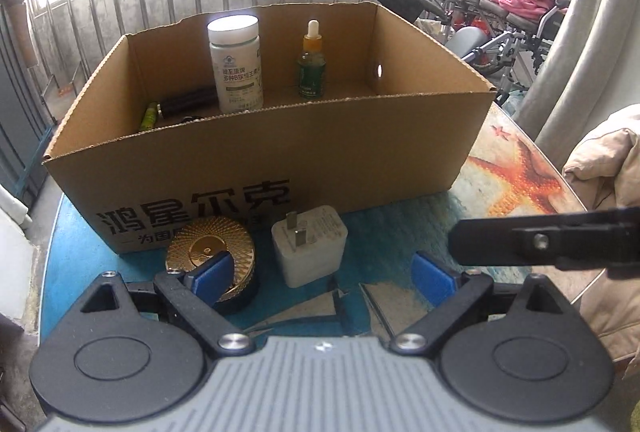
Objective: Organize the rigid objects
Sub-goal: 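Withdraw the right tool toward the white plug adapter, then grasp the white plug adapter with the right tool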
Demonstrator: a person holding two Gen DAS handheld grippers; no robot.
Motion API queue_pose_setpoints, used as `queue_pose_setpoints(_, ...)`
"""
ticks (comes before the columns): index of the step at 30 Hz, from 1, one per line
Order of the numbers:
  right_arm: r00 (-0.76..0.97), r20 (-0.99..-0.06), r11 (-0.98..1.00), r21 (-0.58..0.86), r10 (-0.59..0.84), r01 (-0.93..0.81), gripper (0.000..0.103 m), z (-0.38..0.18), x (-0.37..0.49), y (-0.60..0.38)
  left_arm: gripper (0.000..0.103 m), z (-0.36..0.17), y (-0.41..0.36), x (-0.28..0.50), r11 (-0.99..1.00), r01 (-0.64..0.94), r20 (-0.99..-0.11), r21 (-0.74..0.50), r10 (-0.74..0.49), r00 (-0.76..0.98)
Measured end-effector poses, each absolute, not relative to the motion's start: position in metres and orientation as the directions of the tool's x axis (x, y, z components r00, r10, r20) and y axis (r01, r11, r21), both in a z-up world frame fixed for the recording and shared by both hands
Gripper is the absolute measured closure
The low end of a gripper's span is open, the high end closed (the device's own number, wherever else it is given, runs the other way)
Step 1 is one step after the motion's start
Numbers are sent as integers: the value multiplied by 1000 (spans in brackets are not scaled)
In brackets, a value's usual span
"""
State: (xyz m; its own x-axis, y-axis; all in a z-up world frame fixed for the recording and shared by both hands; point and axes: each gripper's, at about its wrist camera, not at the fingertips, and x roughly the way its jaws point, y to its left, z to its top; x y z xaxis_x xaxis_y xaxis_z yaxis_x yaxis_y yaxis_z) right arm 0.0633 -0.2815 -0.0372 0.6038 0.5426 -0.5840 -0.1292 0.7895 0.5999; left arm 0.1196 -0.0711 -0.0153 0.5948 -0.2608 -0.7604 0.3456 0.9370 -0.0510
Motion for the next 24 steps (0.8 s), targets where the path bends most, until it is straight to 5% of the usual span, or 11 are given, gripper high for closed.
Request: queue_pose_setpoints(24,416,-532,628,767,737,-132,39,-86,158,-258,3,-30,-102,131,911,404,-761,84,-203,616)
